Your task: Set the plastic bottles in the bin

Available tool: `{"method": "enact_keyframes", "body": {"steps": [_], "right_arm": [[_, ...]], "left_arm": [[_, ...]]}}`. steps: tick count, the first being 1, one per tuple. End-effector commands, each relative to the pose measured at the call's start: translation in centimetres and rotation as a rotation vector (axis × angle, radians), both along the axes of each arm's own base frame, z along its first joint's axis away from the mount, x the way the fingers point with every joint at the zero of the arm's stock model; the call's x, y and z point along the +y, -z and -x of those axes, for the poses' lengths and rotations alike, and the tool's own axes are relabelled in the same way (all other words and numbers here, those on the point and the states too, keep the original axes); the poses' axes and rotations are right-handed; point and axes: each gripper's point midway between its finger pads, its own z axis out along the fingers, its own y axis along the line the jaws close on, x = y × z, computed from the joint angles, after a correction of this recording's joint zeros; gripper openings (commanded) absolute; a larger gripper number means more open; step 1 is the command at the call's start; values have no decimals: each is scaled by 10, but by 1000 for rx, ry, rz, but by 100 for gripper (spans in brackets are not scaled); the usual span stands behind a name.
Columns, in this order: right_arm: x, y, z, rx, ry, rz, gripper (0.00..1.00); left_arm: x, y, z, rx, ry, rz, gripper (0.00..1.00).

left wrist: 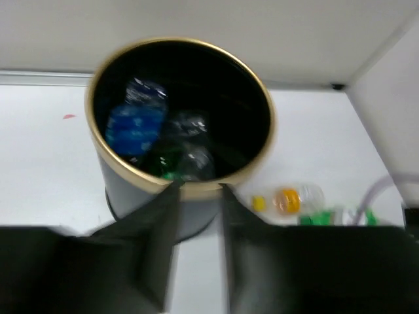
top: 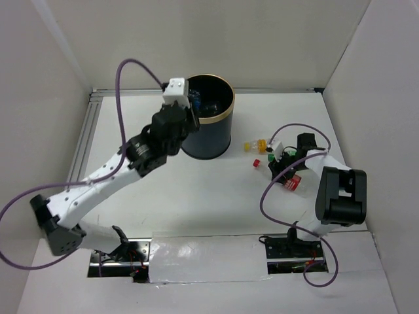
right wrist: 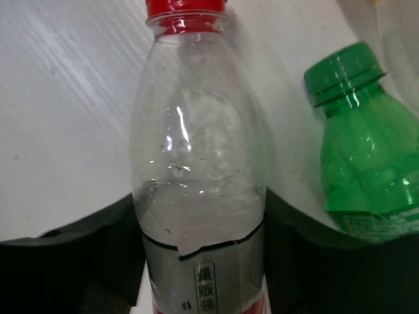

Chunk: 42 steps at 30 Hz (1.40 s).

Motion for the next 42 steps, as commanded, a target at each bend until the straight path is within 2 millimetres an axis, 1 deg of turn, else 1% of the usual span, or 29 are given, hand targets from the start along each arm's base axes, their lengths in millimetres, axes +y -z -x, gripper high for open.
{"method": "enact_keyframes", "body": {"steps": [1, 2, 3, 4, 5, 6, 7, 8, 10, 11, 13, 15, 16, 17, 18, 21, 22, 23, 25, 27, 28, 29, 30, 32, 36, 37, 38, 41, 42], "right_arm": [[9, -11, -3, -22, -77, -29, 54], [13, -23, 14, 10, -103, -66, 47], [17, -35, 17, -21, -170, -86, 32], [29, -60, 12, -76, -216, -151, 26], [35, -83, 25, -78, -238, -188, 21], [40, -104, 23, -128, -271, -209, 17], [44, -124, 18, -183, -284, -230, 14], [59, -169, 3, -294, -300, -273, 13], [75, -217, -13, -408, -306, -317, 12], [84, -254, -26, -495, -319, -350, 10], [109, -306, -45, -616, -322, -421, 10], [141, -346, -54, -713, -398, -469, 11], [154, -359, -71, -751, -399, -495, 13], [164, -385, -81, -822, -407, -482, 13], [191, -375, -92, -781, -447, -500, 17], [234, -380, -121, -768, -492, -525, 22], [244, -378, -127, -752, -499, -537, 25], [251, -391, -135, -770, -479, -553, 27], [277, -376, -153, -744, -476, -576, 31], [293, -384, -160, -749, -461, -595, 48], [295, -382, -174, -751, -427, -593, 68], [302, -375, -173, -727, -429, -601, 69], [301, -379, -174, -729, -416, -605, 84], [291, -381, -176, -726, -385, -598, 94], [249, -390, -173, -699, -303, -613, 94], [229, -394, -173, -690, -269, -608, 95], [220, -397, -171, -686, -259, -605, 95], [178, -390, -168, -668, -156, -550, 95], [163, -385, -169, -675, -126, -519, 95]], "left_arm": [[-27, 19, 41, 22, 188, 90, 33], [-34, 55, 55, 86, 212, 71, 22], [-40, 70, 66, 124, 254, 89, 19], [-43, 80, 75, 160, 263, 140, 14], [-47, 114, 86, 227, 278, 124, 12], [-52, 126, 97, 265, 317, 134, 12], [-57, 137, 103, 289, 326, 157, 12], [-61, 159, 112, 329, 355, 158, 14], [-70, 178, 122, 362, 404, 150, 15], [-74, 189, 128, 394, 418, 145, 17], [-84, 213, 134, 441, 451, 118, 19], [-86, 229, 138, 489, 458, 99, 23], [-90, 240, 142, 514, 470, 80, 27], [-91, 243, 142, 521, 468, 74, 37], [-96, 241, 146, 518, 492, 83, 42], [-106, 248, 152, 543, 528, 91, 50], [-109, 252, 153, 551, 537, 91, 52], [-110, 260, 154, 571, 541, 79, 52], [-122, 253, 162, 565, 578, 85, 53], [-126, 260, 164, 574, 588, 60, 55], [-131, 258, 163, 568, 604, 59, 59], [-134, 252, 161, 556, 608, 69, 61], [-140, 250, 162, 545, 628, 53, 64], [-146, 245, 157, 511, 651, 25, 71], [-165, 239, 143, 439, 700, -54, 71], [-172, 233, 137, 414, 713, -66, 71], [-178, 244, 130, 417, 721, -98, 71], [-197, 236, 105, 331, 740, -187, 70], [-199, 256, 95, 336, 748, -264, 69]]}}
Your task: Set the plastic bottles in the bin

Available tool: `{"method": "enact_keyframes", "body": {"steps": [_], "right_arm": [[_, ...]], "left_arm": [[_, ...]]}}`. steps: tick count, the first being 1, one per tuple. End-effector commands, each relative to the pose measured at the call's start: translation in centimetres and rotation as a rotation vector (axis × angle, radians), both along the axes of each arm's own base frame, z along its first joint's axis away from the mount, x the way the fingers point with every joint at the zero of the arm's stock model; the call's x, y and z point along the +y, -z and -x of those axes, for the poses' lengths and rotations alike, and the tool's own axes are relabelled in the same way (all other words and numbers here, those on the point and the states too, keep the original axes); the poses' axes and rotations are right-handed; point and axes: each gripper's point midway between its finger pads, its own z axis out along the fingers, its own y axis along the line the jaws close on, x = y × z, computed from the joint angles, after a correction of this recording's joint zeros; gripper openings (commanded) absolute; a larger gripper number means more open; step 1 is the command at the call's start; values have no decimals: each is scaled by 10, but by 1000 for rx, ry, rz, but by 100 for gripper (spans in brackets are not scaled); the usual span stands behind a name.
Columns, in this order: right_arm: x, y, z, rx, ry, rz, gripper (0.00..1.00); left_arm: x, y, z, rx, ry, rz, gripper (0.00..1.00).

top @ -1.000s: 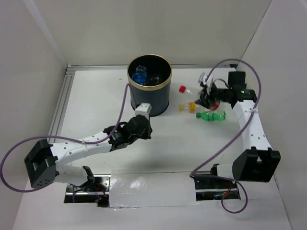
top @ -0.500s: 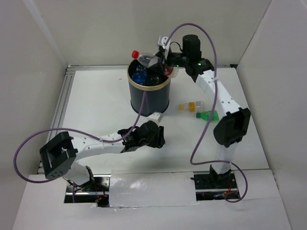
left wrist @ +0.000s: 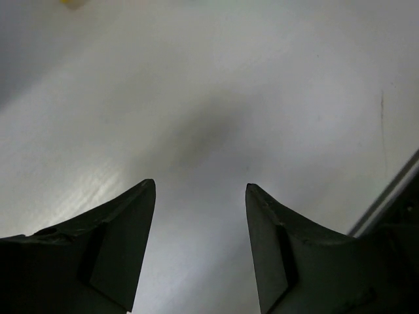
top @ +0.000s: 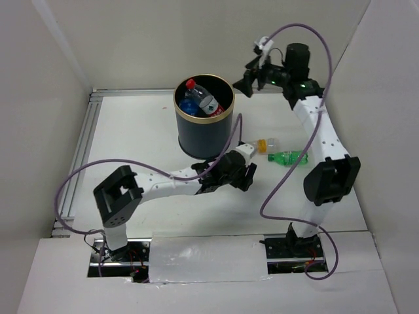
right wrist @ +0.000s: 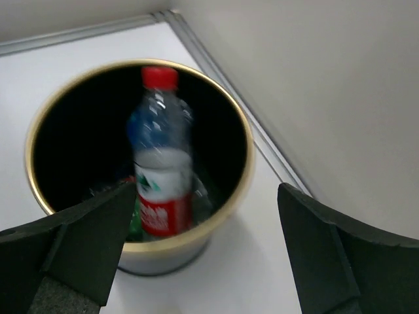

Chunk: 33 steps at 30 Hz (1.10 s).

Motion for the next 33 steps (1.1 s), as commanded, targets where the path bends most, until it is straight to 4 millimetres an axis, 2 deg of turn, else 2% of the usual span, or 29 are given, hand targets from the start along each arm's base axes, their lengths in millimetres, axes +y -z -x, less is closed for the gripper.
{"method": "enact_keyframes", "body": {"steps": [1, 2, 3, 4, 5, 6, 7, 8, 10, 11, 12, 14, 15, 16, 17, 18, 21, 22, 24, 25, 27, 28, 32, 33], "right_arm": [[-67, -2, 16, 31, 141, 20, 95], [-86, 8, 25, 63, 172, 43, 95], [-102, 21, 27, 74, 188, 68, 95], [-119, 49, 33, 145, 202, 73, 95], [-155, 58, 41, 191, 267, 67, 93], [-171, 68, 48, 223, 280, 60, 93], [-183, 88, 60, 267, 264, 48, 90], [-213, 91, 70, 278, 318, 35, 90], [-231, 112, 96, 317, 313, 44, 88], [-244, 129, 111, 360, 329, 20, 88], [-247, 133, 127, 386, 334, 12, 88], [-255, 146, 143, 385, 336, 22, 88], [-264, 146, 153, 394, 365, 2, 88], [-269, 147, 156, 398, 378, 3, 88], [-271, 147, 162, 387, 379, 1, 88], [-279, 147, 166, 388, 398, -13, 88], [-279, 154, 180, 408, 387, -13, 88], [-278, 158, 185, 439, 381, -25, 88], [-277, 163, 189, 444, 375, -33, 88], [-274, 163, 193, 450, 374, -37, 88], [-270, 168, 197, 458, 373, -41, 88], [-270, 169, 198, 450, 374, -37, 88], [-265, 168, 200, 431, 369, -52, 88], [-263, 171, 201, 440, 367, -57, 88]], "left_arm": [[-18, 1, -41, -165, 83, -88, 69], [-28, -11, -54, -204, 87, -78, 68], [-33, 4, -60, -225, 119, -127, 68], [-33, 5, -72, -246, 119, -141, 68], [-35, -10, -94, -302, 71, -140, 70], [-38, -10, -100, -326, 73, -158, 72], [-37, -11, -114, -380, 80, -194, 72], [-39, -9, -128, -416, 71, -211, 74], [-43, -16, -149, -523, 80, -245, 77], [-48, -15, -152, -550, 104, -255, 78], [-48, -10, -165, -570, 91, -270, 80], [-49, -5, -178, -599, 135, -273, 82], [-45, -4, -184, -599, 142, -254, 84], [-54, 2, -179, -602, 198, -236, 85], [-51, 10, -183, -597, 212, -246, 85], [-56, 8, -184, -603, 235, -241, 85], [-64, 28, -182, -572, 298, -220, 87], [-69, 22, -185, -597, 311, -216, 87], [-73, 31, -190, -594, 332, -211, 87], [-80, 25, -191, -605, 347, -187, 87], [-86, 27, -192, -600, 386, -154, 87], [-85, 29, -199, -593, 371, -148, 87], [-86, 41, -196, -534, 392, -118, 87], [-85, 49, -194, -512, 391, -123, 83]]}}
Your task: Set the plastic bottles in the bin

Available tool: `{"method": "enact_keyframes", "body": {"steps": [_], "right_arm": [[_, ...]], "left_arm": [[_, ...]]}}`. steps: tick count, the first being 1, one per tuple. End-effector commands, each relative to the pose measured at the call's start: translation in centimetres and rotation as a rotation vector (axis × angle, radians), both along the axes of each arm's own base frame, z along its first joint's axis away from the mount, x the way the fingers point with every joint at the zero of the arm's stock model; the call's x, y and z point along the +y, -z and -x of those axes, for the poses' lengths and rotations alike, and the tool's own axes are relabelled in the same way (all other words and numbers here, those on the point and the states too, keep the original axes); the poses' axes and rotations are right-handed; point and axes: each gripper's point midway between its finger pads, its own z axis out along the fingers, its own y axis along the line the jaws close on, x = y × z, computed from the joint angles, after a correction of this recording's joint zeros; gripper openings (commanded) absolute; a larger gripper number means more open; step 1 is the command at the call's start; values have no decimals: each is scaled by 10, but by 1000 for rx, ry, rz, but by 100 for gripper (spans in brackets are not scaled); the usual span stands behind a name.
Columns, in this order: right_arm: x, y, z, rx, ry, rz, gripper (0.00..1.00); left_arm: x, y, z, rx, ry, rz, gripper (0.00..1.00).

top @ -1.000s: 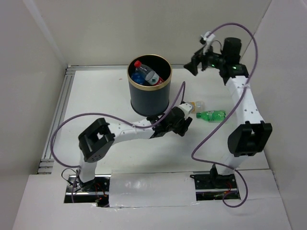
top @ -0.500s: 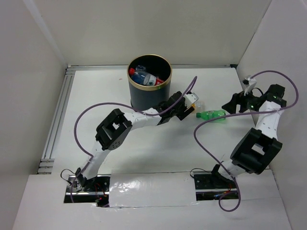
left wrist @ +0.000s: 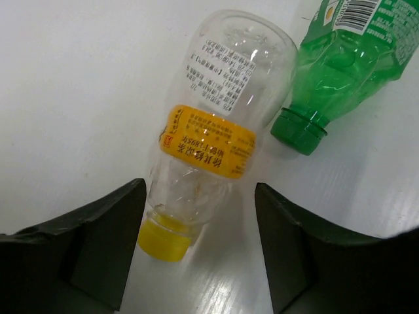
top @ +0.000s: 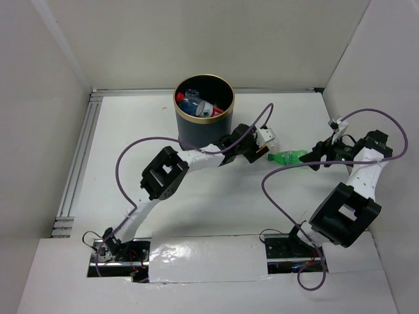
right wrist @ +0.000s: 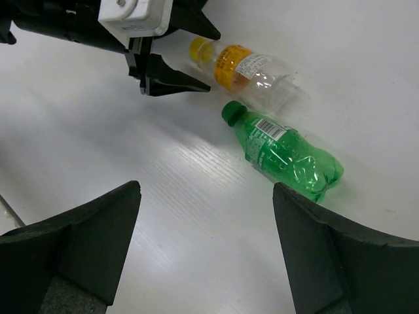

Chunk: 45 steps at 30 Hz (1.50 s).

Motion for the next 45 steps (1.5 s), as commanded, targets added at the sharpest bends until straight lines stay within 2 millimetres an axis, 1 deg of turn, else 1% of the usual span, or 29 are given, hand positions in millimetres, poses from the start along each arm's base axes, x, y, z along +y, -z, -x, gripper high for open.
{"method": "enact_keyframes", "body": {"steps": [1, 2, 3, 5, 8, 10, 11, 12, 15, 17, 19, 21, 22, 23, 24, 25, 26, 29, 32, 33, 34, 35, 37, 38, 40, 41, 42, 44, 45], "right_arm": [[12, -10, 7, -47, -21, -26, 88], [11, -10, 5, -54, -22, -20, 88], [12, -12, 5, -60, -24, -28, 88], [14, -9, 7, -51, -27, -35, 88], [15, -8, 9, -57, -31, -29, 88], [18, -7, 11, -59, -33, -39, 88], [19, -5, 12, -53, -33, -45, 88], [19, -7, 13, -61, -33, -38, 88], [19, -7, 12, -67, -37, -31, 88], [20, -7, 14, -74, -41, -23, 88], [23, -5, 17, -72, -44, -24, 88], [25, 0, 21, -59, -42, -24, 88], [26, -3, 22, -68, -42, -16, 88], [25, -5, 21, -82, -43, -3, 88], [26, 0, 23, -65, -40, -5, 88], [26, -1, 24, -72, -40, 1, 88], [27, 0, 25, -79, -45, 10, 88], [31, 1, 30, -79, -54, 12, 87], [29, 2, 31, -87, -54, 53, 86], [28, 4, 32, -80, -41, 55, 86], [25, 9, 32, -57, -24, 61, 87], [16, 5, 24, -89, -2, 104, 89], [9, 14, 23, -33, 73, 88, 94], [-1, 13, 14, -67, 101, 130, 98], [-3, 23, 10, -26, 113, 156, 99], [4, 27, 6, -26, 75, 175, 99], [5, 33, 1, -24, 46, 193, 99], [18, 41, -6, -19, -19, 213, 99], [18, 43, -15, -30, -35, 230, 99]], "left_arm": [[-9, -5, -5, 10, 42, 52, 78], [-7, -8, -8, 13, 47, 58, 73], [-9, -6, -3, 42, 67, 63, 62], [-7, -11, -5, 63, 72, 75, 53], [-5, 0, 5, 107, 100, 53, 38], [-3, -1, 7, 113, 100, 48, 27], [-5, -1, 17, 123, 113, 37, 20], [-6, 2, 21, 128, 105, 19, 0], [-5, -6, 40, 134, 112, -2, 0], [-2, -18, 49, 121, 114, 4, 0], [1, -58, 56, 69, 107, 62, 0], [8, -91, 55, 33, 69, 117, 0], [15, -122, 54, 7, 59, 158, 0], [16, -139, 55, 8, 40, 201, 0], [25, -157, 46, -3, 12, 240, 0], [27, -171, 48, -4, 7, 267, 0], [36, -198, 44, -33, -16, 315, 0], [51, -231, 38, -62, -81, 371, 0], [71, -274, 35, -115, -148, 435, 0], [86, -285, 26, -143, -217, 444, 0], [97, -299, 28, -166, -250, 461, 0], [109, -309, 23, -188, -293, 473, 0], [144, -315, 6, -219, -447, 474, 0], [157, -317, 1, -229, -500, 467, 0], [187, -308, -13, -237, -640, 413, 0], [202, -311, -19, -239, -695, 406, 0], [217, -290, -25, -215, -776, 346, 0], [237, -277, -35, -208, -858, 303, 0], [237, -263, -35, -190, -859, 268, 0]]}}
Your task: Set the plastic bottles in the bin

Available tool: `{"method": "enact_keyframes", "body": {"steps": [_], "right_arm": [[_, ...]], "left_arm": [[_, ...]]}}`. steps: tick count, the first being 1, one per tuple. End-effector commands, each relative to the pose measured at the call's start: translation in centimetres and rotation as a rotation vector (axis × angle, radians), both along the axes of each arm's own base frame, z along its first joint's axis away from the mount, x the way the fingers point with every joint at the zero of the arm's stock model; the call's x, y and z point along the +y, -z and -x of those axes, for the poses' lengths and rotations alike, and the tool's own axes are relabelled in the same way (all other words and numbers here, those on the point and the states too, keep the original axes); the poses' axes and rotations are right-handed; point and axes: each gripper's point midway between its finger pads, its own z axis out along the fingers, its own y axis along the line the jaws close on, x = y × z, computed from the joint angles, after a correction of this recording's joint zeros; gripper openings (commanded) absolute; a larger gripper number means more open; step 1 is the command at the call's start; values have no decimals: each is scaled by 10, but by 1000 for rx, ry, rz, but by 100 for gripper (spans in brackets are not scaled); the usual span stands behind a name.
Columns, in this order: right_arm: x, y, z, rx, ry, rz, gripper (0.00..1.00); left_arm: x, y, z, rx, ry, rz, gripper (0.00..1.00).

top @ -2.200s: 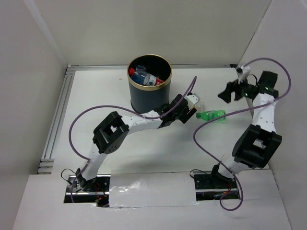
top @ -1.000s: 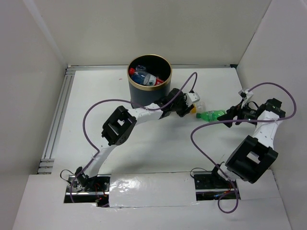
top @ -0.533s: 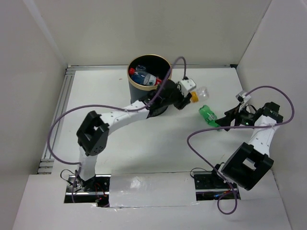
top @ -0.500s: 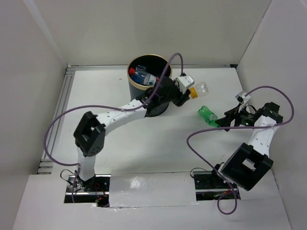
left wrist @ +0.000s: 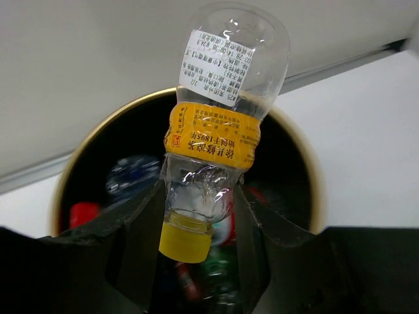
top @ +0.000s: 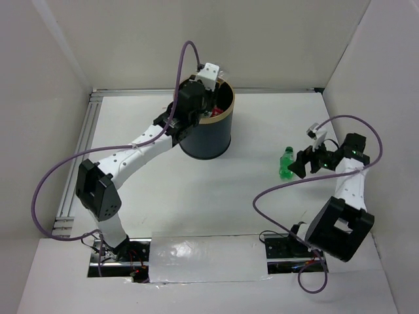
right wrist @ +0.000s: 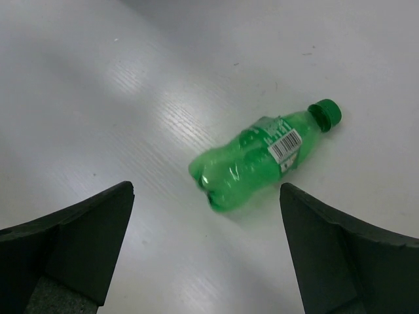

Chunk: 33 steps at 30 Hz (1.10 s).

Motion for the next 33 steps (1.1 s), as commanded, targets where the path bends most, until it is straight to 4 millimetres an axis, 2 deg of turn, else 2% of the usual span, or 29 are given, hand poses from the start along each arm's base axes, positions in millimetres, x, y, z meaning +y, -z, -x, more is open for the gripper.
{"method": "enact_keyframes", "body": {"steps": [1, 2, 3, 4, 5, 6, 7, 8, 10, 11, 12, 14, 15, 16, 17, 18, 19, 21, 22, 24, 25, 26, 27, 28, 29, 30, 31, 32, 33], "right_arm": [[-1, 10, -29, -36, -46, 93, 99], [-4, 12, -36, -20, -30, 115, 99], [-4, 17, -52, -10, -21, 119, 99], [-5, 20, -56, 44, 30, 81, 99], [-10, 15, -66, 55, 56, 71, 99], [-11, 28, -68, 128, 84, 31, 99], [-12, 31, -70, 177, 132, -11, 99], [-15, 35, -70, 215, 167, -17, 99], [-20, 39, -74, 226, 228, -12, 99], [-26, 51, -72, 259, 282, 27, 99], [-23, 53, -80, 232, 282, 68, 99], [-23, 59, -82, 222, 278, 115, 99], [-18, 73, -83, 247, 241, 137, 99], [-16, 82, -83, 268, 226, 156, 99], [-20, 92, -84, 285, 231, 208, 99], [-20, 107, -81, 325, 221, 230, 96], [-21, 111, -86, 321, 226, 254, 95], [-34, 120, -86, 334, 246, 321, 93], [-36, 124, -85, 343, 242, 336, 89], [-39, 133, -78, 366, 222, 370, 83], [-42, 134, -73, 383, 216, 374, 79], [-40, 135, -70, 388, 196, 372, 68], [-40, 127, -73, 359, 167, 359, 61], [-37, 119, -67, 361, 142, 338, 52], [-30, 108, -68, 340, 100, 313, 35], [-22, 94, -71, 297, 38, 299, 29], [-7, 63, -85, 203, -32, 238, 25], [9, 39, -80, 176, -95, 204, 22], [23, 17, -85, 102, -178, 198, 21]], "left_arm": [[46, 19, -15, 57, -209, -40, 3], [47, 30, -13, 85, -211, -57, 20], [48, 39, -12, 101, -213, -56, 37], [51, 38, -10, 101, -227, -49, 58], [53, 40, -7, 106, -227, -53, 94], [55, 35, -6, 91, -225, -49, 100], [59, 29, -4, 73, -234, -47, 100], [58, 14, 4, 41, -219, -39, 100], [56, 0, 14, 6, -195, -13, 100], [53, -7, 22, -12, -179, -7, 100], [50, -21, 35, -46, -145, 14, 100], [43, -26, 51, -58, -96, 30, 100], [36, -28, 68, -60, -41, 37, 100], [34, -28, 76, -61, -25, 38, 100], [32, -22, 85, -41, -12, 52, 100], [23, -4, 100, -15, 34, 27, 100], [27, -5, 113, -11, 50, 41, 100], [25, 15, 132, 39, 77, 54, 100], [20, 43, 147, 93, 102, 34, 100], [18, 57, 172, 159, 151, 122, 100], [18, 90, 189, 221, 167, 102, 100], [19, 101, 198, 253, 177, 128, 100], [22, 103, 208, 284, 170, 208, 100], [23, 131, 222, 342, 190, 197, 100], [21, 138, 231, 365, 213, 222, 100], [21, 145, 238, 395, 210, 262, 100], [23, 162, 250, 433, 225, 261, 100], [24, 170, 252, 448, 218, 269, 100], [21, 176, 258, 471, 222, 293, 100]]}}
